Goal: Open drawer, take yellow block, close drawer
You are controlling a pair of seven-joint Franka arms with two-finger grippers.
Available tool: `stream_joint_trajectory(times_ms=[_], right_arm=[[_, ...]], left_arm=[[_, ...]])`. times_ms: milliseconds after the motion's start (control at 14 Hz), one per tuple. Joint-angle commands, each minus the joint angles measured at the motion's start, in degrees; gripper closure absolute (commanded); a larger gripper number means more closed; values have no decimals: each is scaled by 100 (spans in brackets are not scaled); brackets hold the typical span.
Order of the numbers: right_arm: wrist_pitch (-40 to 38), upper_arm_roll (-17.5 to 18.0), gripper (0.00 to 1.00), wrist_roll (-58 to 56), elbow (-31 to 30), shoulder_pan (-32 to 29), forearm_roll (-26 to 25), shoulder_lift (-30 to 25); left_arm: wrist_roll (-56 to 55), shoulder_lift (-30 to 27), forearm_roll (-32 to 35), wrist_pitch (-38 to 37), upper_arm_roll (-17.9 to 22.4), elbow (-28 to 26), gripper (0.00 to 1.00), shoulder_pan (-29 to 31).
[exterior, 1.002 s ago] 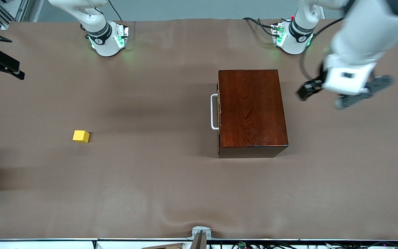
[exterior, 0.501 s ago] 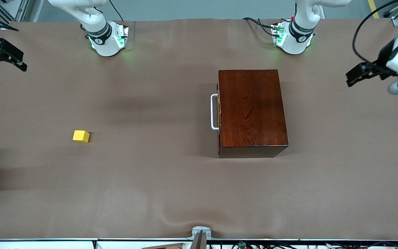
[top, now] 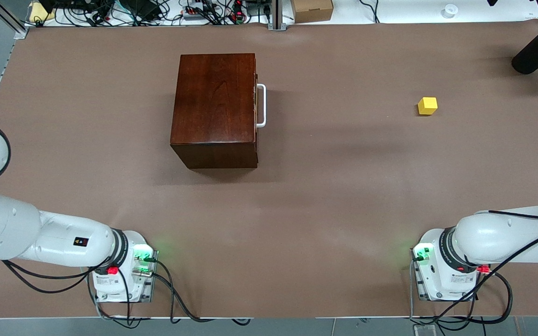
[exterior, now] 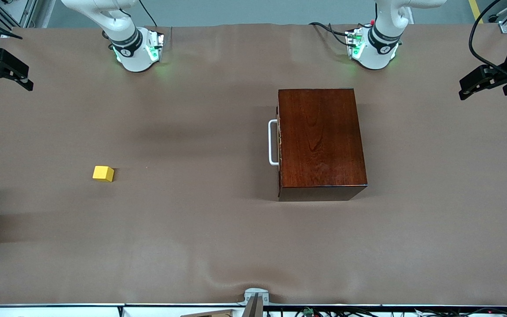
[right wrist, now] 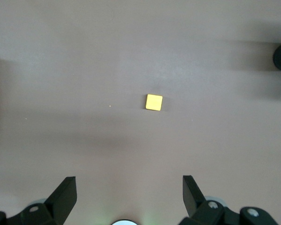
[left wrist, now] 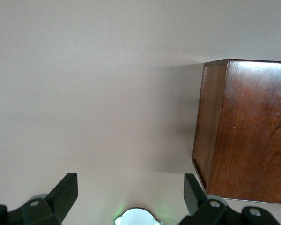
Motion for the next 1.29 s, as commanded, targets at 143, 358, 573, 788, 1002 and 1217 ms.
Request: stream_joint_trajectory(times_ms=[143, 358, 573, 788, 1002, 1217], right_arm=[[-50, -25, 0, -225, 327, -51, -75, 225], [-112, -131, 0, -199, 327, -51, 4, 225], [-120, -149, 0, -199, 309, -34, 30, 233], [-112, -149, 0, -199, 300, -16, 30, 260], [-120, -140, 0, -199, 300, -16, 39, 260], [-120, -140, 0, -207, 309, -25, 39, 260]], left_arm=[[153, -132, -72, -32, -53, -77, 0, 70], [302, -132, -72, -32, -472, -103, 0, 534], [364, -132, -99, -32, -1019, -103, 0, 1001], [365, -114, -99, -76, -1037, -33, 0, 1011], [347, -70, -90, -76, -1037, 81, 0, 1011], [329, -53, -90, -76, -1037, 99, 0, 1011]])
